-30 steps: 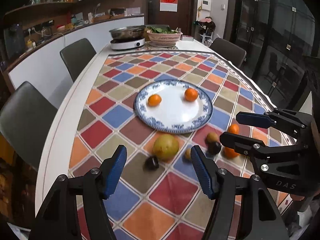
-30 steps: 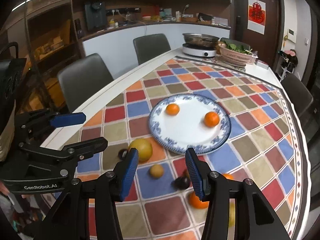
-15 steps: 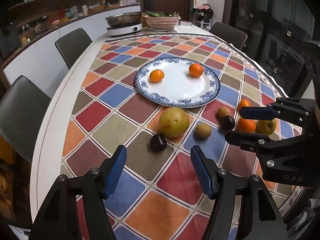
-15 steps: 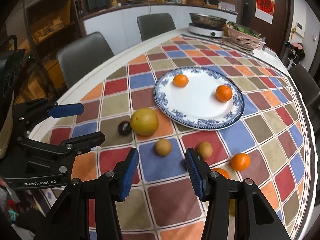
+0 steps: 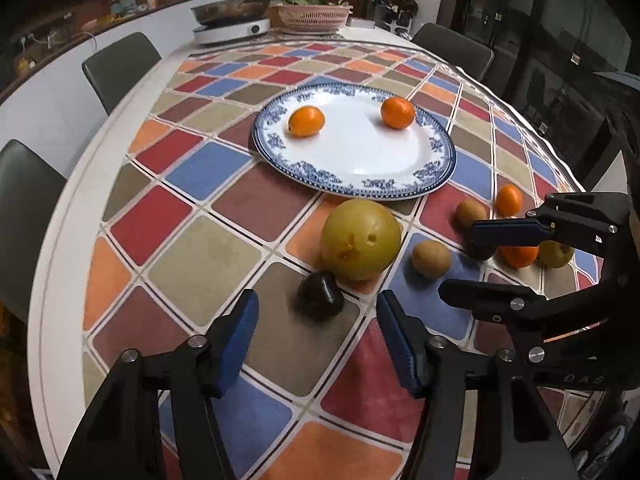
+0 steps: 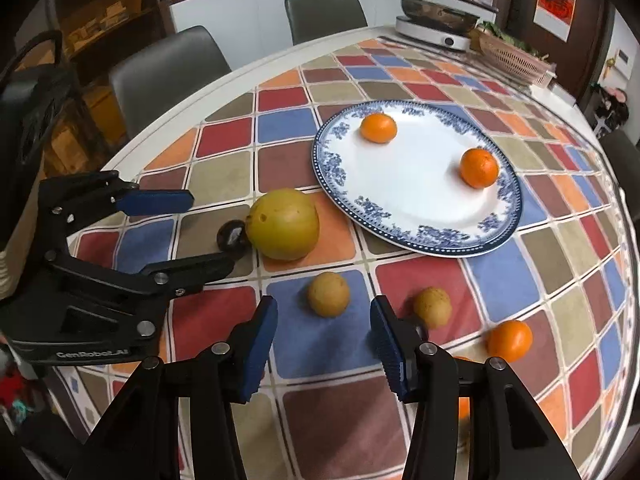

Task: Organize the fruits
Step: 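Move both tools back toward the loose fruits beside the plate, then grasp a dark plum with the left tool while the right tool grasps a brown kiwi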

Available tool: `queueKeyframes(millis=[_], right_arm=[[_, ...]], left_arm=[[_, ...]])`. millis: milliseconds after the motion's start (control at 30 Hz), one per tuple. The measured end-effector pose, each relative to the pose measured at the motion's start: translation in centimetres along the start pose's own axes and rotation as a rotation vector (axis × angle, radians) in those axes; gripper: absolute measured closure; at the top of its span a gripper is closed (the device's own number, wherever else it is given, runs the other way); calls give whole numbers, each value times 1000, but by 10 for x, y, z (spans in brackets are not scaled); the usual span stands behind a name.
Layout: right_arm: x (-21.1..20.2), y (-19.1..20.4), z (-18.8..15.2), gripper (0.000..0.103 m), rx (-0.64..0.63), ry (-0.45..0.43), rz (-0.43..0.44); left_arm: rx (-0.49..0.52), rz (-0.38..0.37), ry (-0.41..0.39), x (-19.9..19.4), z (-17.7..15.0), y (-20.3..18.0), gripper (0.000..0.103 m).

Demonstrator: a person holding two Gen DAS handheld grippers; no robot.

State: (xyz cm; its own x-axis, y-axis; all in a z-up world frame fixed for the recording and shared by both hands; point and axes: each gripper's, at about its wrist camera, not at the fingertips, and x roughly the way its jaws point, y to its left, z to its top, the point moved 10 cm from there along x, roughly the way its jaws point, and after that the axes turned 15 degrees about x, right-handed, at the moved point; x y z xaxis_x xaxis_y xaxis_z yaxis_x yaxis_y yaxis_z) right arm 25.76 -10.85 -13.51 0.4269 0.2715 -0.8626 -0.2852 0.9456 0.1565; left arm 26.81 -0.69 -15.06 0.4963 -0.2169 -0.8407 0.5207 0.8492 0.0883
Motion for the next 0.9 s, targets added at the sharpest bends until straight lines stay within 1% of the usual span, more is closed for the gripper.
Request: queueKeyframes(millis=[67, 233, 333, 467, 533, 633, 667, 767, 900], right_arm=[[5, -1, -1, 54, 6, 12, -2], [12, -1, 0, 54, 8, 21, -4], [15, -1, 0, 59, 8, 30, 2], [20, -2, 1, 60, 14, 39, 4], [22, -2, 2, 63, 15, 41, 6], [25, -2, 2, 64, 16, 49, 10], [26, -2, 1, 69, 16, 51, 10], [28, -2, 0, 73, 12, 53, 7], [26, -3, 0, 75, 26, 53, 18]], left_arm=[[0, -7, 14, 7, -1, 0, 50], [-5, -23, 11, 15, 0, -1, 56], [-13, -32, 14, 20, 0, -2, 59], [-17, -33, 15, 23, 1, -2, 64], [-11, -30, 16, 24, 1, -2, 66], [-9, -26, 14, 23, 1, -1, 73], [-9, -22, 14, 23, 1, 0, 75], [-20, -21, 17, 23, 0, 1, 75], [-24, -12, 19, 19, -3, 1, 75]])
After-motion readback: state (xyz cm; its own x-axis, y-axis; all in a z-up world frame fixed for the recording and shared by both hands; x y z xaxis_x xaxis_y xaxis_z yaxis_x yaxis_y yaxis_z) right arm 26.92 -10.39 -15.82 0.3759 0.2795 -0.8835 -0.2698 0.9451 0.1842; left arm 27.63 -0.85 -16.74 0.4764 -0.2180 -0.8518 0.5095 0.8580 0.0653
